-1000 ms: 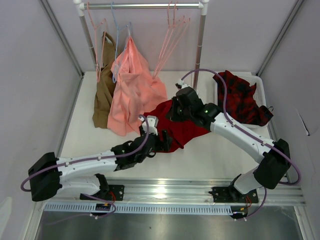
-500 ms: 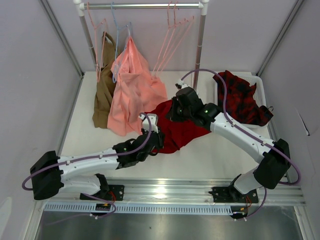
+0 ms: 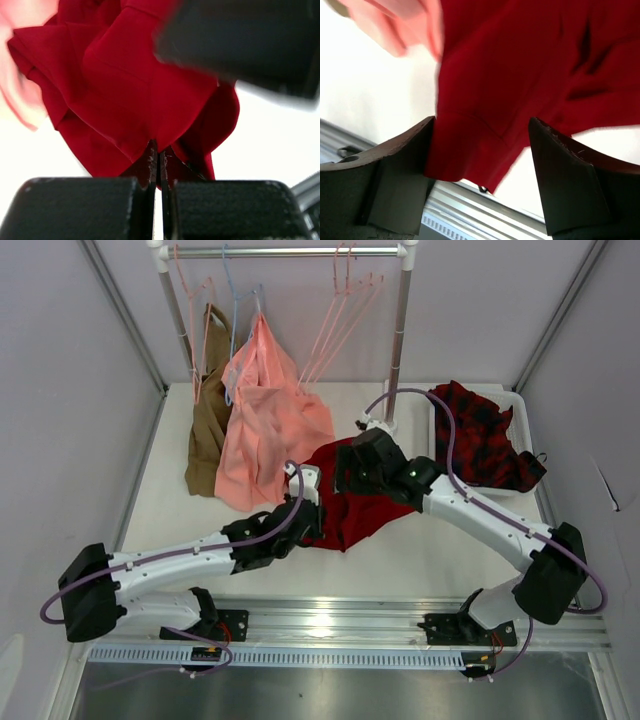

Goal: Place the skirt on the hanger

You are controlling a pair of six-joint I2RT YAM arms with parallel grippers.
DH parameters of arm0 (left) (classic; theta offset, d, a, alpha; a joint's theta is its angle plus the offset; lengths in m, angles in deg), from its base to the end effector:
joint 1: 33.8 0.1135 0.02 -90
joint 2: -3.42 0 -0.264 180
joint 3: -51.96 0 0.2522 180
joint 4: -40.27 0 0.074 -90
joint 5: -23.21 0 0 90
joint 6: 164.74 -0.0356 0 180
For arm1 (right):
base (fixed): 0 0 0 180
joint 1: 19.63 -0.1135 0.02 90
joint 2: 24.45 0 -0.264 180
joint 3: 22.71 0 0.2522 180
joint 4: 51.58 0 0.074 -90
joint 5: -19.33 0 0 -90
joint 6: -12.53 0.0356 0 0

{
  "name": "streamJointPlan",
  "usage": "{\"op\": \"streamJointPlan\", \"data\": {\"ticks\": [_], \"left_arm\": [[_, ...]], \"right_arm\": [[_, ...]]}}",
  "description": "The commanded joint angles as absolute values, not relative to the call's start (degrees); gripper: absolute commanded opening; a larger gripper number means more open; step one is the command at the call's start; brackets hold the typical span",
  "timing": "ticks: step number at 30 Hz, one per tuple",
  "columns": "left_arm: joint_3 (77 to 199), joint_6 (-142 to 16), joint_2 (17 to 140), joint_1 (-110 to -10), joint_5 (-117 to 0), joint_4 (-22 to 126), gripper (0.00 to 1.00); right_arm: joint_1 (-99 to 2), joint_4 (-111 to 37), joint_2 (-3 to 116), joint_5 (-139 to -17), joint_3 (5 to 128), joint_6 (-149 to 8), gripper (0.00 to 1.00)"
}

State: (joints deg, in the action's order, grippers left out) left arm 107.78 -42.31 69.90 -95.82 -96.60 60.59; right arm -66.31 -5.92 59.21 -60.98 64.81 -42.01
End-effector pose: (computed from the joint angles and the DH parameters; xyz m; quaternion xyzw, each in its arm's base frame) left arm 0.1341 -0.2146 0.2549 0.0923 0.8455 -0.1974 0.4876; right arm 0.2265 0.2315 0.3201 -0.0546 0.9086 0.2092 0.3574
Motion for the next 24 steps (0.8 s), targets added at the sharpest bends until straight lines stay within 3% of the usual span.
{"op": "streamJointPlan", "data": {"ticks": [1, 12, 18, 24], "left_arm": [[110.5, -42.8, 70.7, -93.4, -90.9, 61.8, 0.00], [111.5, -41.5, 74.3, -91.4, -84.3, 60.1, 0.00], [112.0, -41.1, 74.7, -90.8, -83.6, 60.8, 0.00], [112.6, -40.6, 74.9, -90.3, -82.8, 60.8, 0.00]], "right_arm": [[-67.1, -3.9, 52.8, -55.7, 59.6, -39.4, 0.76], [-80.5, -1.6, 42.5, -45.6, 45.4, -24.0, 0.73], [-81.8, -0.5, 38.5, -38.8, 43.5, -19.8, 0.87], [-83.3, -4.5, 41.6, -43.6, 40.9, -18.3, 0.76]]}}
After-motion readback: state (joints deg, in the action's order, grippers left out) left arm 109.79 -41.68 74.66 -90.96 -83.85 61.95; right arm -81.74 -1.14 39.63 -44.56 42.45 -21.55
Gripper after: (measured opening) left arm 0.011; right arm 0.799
